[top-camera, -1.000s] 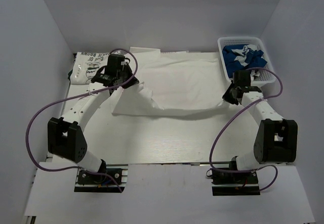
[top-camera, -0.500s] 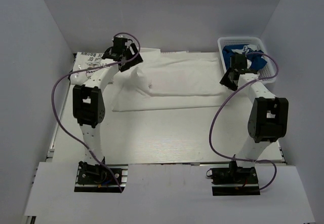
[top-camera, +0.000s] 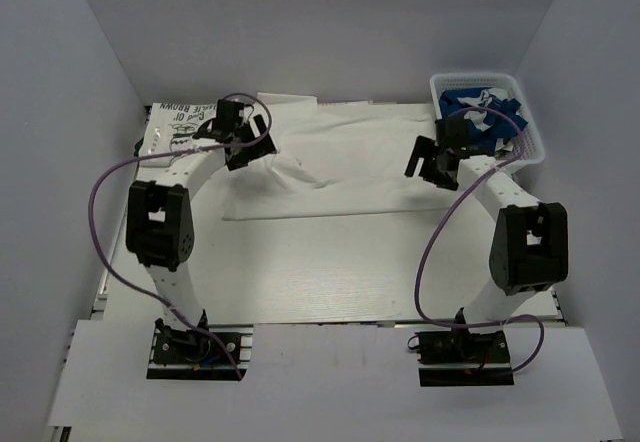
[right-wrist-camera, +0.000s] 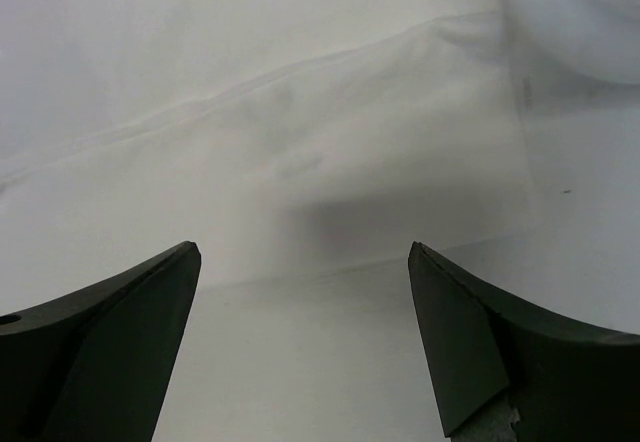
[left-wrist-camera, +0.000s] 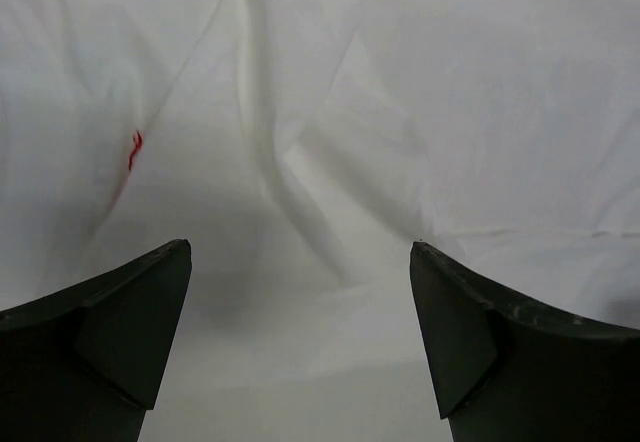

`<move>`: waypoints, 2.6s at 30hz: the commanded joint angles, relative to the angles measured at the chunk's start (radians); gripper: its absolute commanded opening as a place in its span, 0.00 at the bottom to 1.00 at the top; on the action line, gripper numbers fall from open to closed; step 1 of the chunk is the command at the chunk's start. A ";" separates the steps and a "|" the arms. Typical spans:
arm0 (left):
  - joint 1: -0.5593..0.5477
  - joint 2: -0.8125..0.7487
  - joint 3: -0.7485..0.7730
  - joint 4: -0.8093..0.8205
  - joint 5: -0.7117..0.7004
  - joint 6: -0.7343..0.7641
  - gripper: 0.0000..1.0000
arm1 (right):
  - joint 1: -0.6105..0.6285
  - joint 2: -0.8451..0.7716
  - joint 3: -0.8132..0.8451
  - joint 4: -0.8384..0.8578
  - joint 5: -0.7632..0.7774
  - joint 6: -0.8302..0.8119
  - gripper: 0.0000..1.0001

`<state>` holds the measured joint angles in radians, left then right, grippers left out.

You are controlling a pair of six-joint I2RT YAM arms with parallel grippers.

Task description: Fold and stack the t-shirts

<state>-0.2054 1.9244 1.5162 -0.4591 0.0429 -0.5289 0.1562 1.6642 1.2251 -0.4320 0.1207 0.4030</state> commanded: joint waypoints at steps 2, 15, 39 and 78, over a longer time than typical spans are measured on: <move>-0.011 -0.209 -0.184 0.118 0.031 -0.031 1.00 | 0.067 0.012 0.002 0.052 -0.104 -0.061 0.90; 0.000 -0.200 -0.556 0.194 0.060 -0.131 1.00 | 0.436 0.327 0.298 0.273 -0.478 -0.052 0.90; 0.000 -0.321 -0.720 0.096 0.000 -0.106 1.00 | 0.412 0.574 0.421 0.605 0.129 0.528 0.90; -0.015 -0.356 -0.770 -0.008 0.017 -0.170 1.00 | 0.124 -0.096 -0.589 0.093 0.028 0.321 0.90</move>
<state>-0.2131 1.6142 0.8722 -0.2764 0.0223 -0.6262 0.2813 1.6211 0.8555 -0.1864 0.2741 0.6189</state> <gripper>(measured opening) 0.997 0.902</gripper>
